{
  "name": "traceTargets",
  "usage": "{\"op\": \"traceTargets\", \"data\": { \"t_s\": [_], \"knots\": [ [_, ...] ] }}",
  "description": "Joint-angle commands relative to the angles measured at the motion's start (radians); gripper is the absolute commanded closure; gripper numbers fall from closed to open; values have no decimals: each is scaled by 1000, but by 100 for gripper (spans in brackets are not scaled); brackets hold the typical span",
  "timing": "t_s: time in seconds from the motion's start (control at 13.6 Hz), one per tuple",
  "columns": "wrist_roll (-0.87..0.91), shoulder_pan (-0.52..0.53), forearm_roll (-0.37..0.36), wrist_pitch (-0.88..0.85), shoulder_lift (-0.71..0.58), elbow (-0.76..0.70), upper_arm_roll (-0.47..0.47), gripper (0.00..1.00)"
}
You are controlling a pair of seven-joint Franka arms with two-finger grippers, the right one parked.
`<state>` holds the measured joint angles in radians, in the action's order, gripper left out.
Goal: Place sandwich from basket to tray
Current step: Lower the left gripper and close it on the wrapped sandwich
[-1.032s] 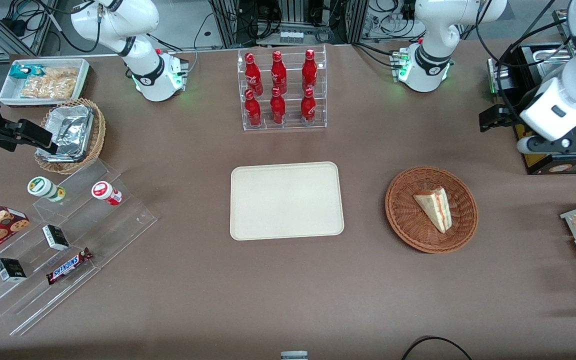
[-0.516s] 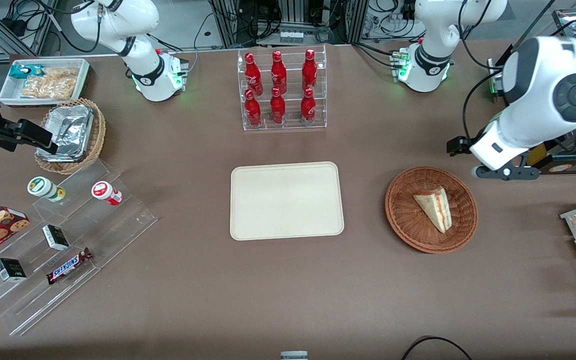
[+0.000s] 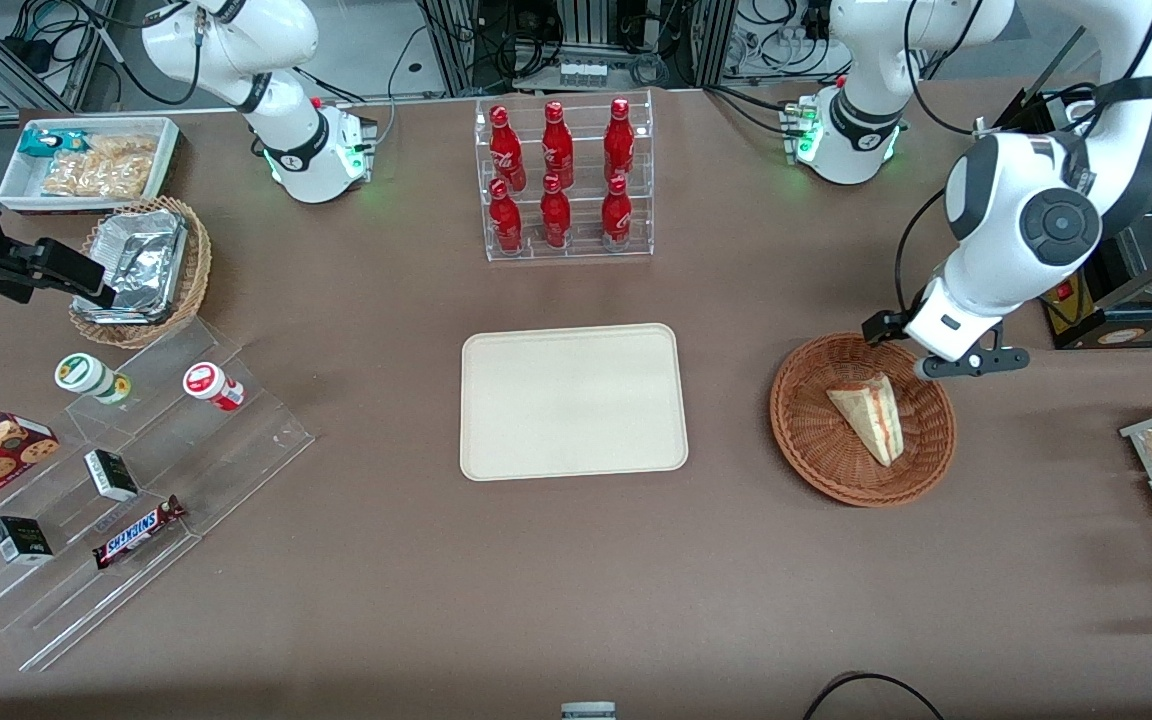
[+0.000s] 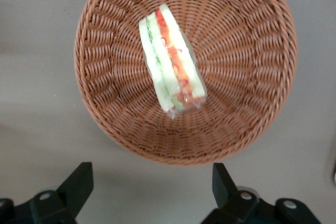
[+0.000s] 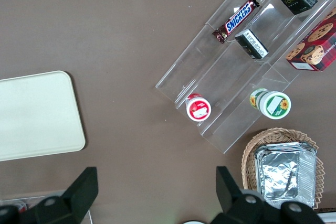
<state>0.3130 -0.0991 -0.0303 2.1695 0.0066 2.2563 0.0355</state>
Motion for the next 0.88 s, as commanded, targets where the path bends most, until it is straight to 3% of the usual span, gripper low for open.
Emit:
{"op": "traceTargets", "data": {
  "t_s": [0.0,0.37,0.81],
  "knots": [
    [183,-2,-4,88,58,0,0,0],
    [461,-2,1,249,162,-6,1,0],
    [479,-2,1,316,230,-6,1,0]
  ]
}}
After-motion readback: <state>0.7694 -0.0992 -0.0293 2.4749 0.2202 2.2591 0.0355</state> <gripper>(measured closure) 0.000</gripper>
